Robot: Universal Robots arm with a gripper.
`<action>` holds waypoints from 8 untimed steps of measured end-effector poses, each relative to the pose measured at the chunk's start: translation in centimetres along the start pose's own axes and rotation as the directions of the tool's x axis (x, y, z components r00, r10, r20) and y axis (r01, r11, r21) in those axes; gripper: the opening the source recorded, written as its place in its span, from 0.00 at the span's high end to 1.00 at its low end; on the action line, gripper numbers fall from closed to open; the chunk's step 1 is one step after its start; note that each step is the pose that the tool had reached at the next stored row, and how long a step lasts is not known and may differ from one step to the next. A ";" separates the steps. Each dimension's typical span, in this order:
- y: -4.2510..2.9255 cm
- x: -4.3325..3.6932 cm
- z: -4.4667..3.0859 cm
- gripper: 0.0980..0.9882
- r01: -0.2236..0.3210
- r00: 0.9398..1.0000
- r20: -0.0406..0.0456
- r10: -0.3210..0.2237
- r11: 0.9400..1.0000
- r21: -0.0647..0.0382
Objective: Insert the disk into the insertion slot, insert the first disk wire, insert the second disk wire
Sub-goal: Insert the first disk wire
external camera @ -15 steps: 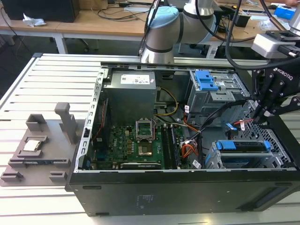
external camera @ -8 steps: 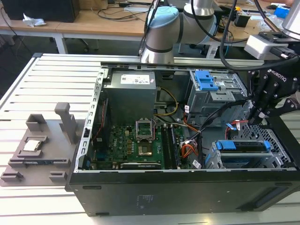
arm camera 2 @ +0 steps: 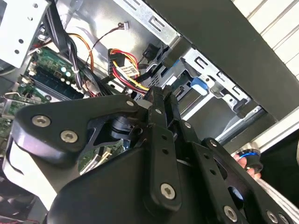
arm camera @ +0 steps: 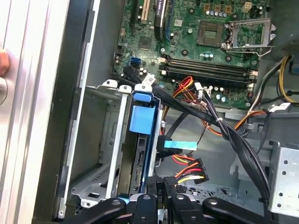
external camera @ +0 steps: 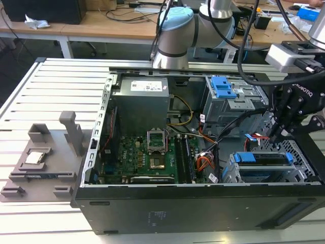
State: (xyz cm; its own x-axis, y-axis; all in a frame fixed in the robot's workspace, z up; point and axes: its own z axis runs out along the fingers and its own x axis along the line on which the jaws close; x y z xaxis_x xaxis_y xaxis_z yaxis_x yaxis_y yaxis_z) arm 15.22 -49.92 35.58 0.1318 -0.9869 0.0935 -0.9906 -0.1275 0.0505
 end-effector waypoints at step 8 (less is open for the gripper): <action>0.02 0.24 0.02 0.91 0.002 0.998 0.064 -0.002 1.000 0.008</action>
State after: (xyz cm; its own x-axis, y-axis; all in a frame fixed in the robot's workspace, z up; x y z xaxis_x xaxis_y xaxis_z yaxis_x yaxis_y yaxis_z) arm 15.23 -50.16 35.58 0.1314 -0.9909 0.0297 -0.9906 -0.1301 0.0423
